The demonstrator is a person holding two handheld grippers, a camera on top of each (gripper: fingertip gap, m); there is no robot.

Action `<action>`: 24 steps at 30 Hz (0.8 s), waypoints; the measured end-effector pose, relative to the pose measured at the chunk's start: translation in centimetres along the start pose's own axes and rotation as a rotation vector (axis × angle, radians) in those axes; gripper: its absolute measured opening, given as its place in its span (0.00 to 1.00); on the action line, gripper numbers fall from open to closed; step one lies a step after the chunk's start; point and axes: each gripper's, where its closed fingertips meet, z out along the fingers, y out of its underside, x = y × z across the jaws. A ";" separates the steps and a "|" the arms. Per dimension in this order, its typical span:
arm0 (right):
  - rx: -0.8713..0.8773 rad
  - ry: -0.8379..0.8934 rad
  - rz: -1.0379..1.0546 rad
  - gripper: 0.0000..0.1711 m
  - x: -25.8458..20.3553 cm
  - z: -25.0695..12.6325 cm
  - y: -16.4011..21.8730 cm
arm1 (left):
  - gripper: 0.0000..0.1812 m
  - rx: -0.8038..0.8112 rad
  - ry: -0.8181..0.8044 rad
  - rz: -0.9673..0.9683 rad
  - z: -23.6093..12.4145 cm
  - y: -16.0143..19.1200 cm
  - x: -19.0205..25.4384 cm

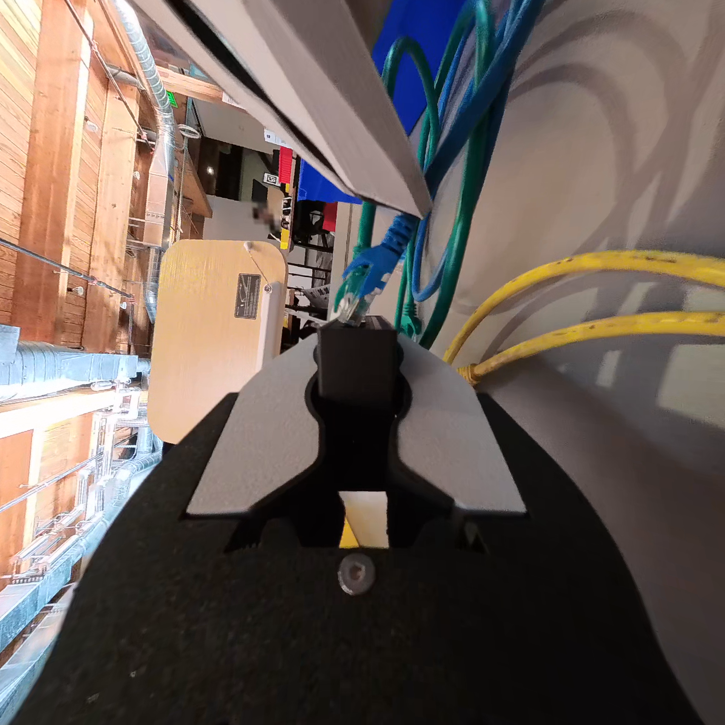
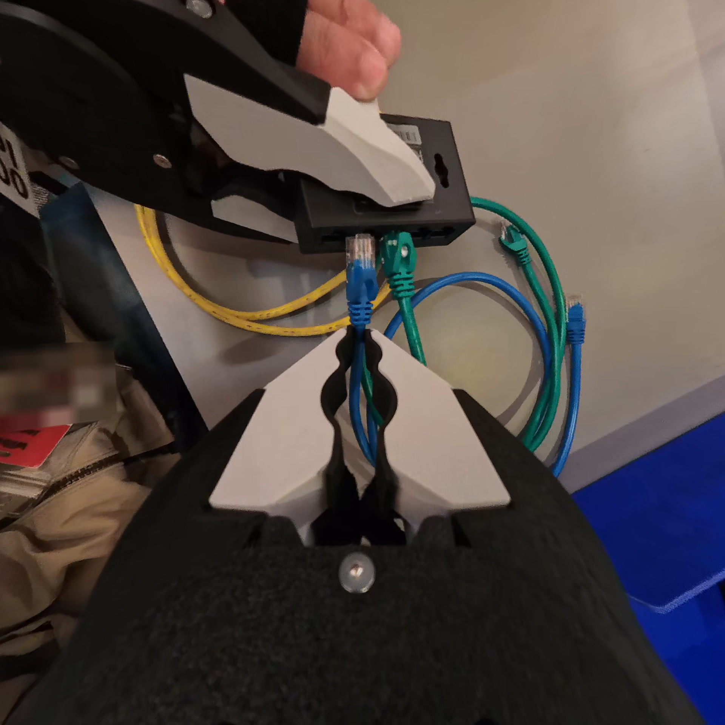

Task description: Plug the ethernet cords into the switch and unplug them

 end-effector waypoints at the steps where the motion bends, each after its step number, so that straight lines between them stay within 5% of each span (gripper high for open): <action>1: -0.008 0.008 0.000 0.03 0.0 0.1 0.0 | 0.16 -0.002 0.004 -0.002 0.0 0.0 0.1; 24: -0.100 0.023 -0.054 0.02 -0.4 0.8 1.1 | 0.16 -0.006 0.004 0.130 0.0 -0.7 0.8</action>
